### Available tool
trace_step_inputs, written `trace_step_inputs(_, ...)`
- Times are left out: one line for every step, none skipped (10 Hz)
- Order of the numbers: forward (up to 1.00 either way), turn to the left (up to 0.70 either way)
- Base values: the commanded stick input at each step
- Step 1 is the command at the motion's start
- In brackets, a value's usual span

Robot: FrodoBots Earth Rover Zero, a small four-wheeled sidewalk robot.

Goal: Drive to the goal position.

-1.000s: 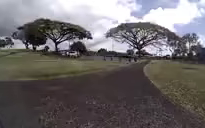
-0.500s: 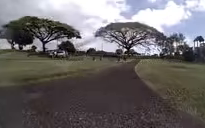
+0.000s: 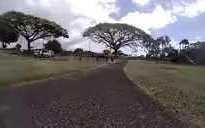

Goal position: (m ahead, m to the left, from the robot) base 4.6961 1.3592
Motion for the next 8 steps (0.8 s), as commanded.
trace_step_inputs(0.7, 0.01)
trace_step_inputs(0.7, 0.01)
trace_step_inputs(0.7, 0.16)
trace_step_inputs(0.7, 0.29)
trace_step_inputs(0.7, 0.34)
trace_step_inputs(0.7, 0.04)
trace_step_inputs(0.7, 0.01)
trace_step_inputs(0.7, 0.03)
